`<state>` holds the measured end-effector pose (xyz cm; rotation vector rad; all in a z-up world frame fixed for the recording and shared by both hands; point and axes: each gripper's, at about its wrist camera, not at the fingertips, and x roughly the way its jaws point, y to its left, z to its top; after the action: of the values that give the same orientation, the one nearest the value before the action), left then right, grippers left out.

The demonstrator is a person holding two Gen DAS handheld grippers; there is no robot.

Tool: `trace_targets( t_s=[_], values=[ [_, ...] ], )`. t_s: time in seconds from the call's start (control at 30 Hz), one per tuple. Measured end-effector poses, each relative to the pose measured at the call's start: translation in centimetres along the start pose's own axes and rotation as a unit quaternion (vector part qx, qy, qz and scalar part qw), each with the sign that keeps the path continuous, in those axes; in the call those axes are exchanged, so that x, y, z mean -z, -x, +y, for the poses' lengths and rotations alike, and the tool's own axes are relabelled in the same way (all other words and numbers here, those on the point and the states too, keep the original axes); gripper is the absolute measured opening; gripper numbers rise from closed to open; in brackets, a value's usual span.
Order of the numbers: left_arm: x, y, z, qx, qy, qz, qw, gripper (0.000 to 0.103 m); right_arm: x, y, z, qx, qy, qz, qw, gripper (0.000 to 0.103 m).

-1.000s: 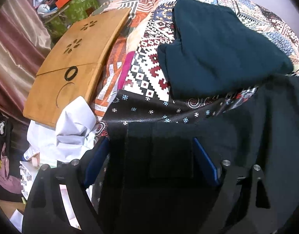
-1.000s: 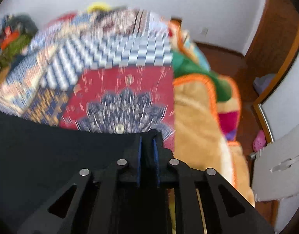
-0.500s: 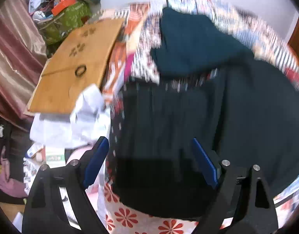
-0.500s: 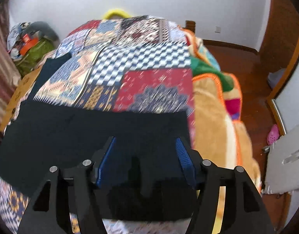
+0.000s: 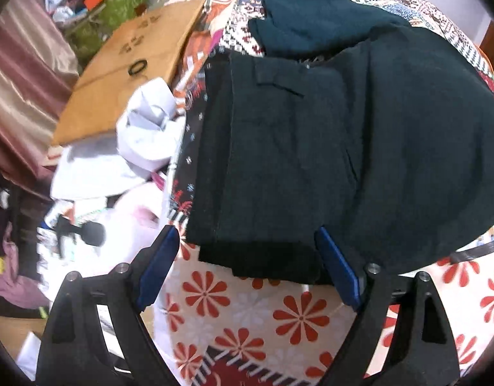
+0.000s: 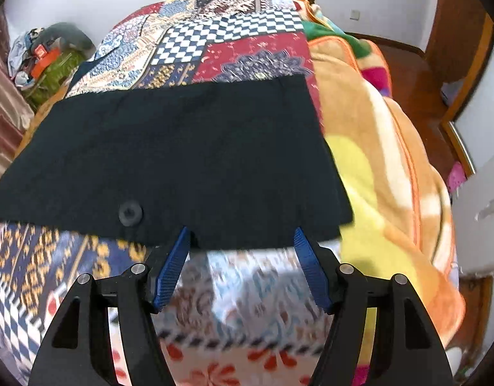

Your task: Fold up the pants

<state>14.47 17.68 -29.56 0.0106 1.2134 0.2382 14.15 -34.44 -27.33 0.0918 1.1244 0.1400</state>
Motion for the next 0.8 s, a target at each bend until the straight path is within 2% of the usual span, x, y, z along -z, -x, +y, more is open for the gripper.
trace_targets(
  t_s=[0.1, 0.27, 0.33, 0.43, 0.47, 0.53, 0.6, 0.7, 0.8],
  values=[
    [-1.6, 2.3, -0.7, 0.023, 0.01, -0.026, 0.9994, 0.087, 0.7, 0.8, -0.1, 0.029, 0.008, 0.003, 1.0, 0.063],
    [-5.0, 4.8, -5.4, 0.043, -0.034, -0.069, 0.9961, 0.088, 1.5, 3.0, -1.9, -0.002, -0.048, -0.026, 0.999, 0.064],
    [-6.2, 4.8, -7.9, 0.057, -0.054, -0.07, 0.9944, 0.088, 1.6, 3.3, -2.4, -0.019, -0.078, -0.034, 0.996, 0.064],
    [-7.8, 4.1, -12.2, 0.081, -0.095, -0.053, 0.9908, 0.088, 2.0, 2.8, -2.6, -0.022, -0.1, -0.031, 0.994, 0.064],
    [-8.0, 4.1, -13.8, 0.074, -0.114, -0.058, 0.989, 0.088, 2.1, 2.7, -2.7, -0.026, -0.106, -0.03, 0.994, 0.064],
    [-8.4, 4.5, -16.7, 0.033, -0.157, -0.082, 0.9837, 0.088, 2.3, 2.2, -3.0, -0.042, -0.128, -0.027, 0.991, 0.064],
    [-9.1, 4.9, -18.3, 0.01, -0.183, -0.098, 0.9781, 0.088, 2.6, 1.8, -3.2, -0.061, -0.142, -0.025, 0.988, 0.064],
    [-10.1, 4.8, -19.8, 0.036, -0.199, -0.089, 0.9753, 0.088, 2.4, 1.5, -3.2, -0.087, -0.149, -0.029, 0.985, 0.064],
    [-10.8, 4.5, -21.7, 0.036, -0.216, -0.096, 0.9709, 0.088, 1.7, 0.9, -3.4, -0.091, -0.157, -0.039, 0.983, 0.064]
  ],
)
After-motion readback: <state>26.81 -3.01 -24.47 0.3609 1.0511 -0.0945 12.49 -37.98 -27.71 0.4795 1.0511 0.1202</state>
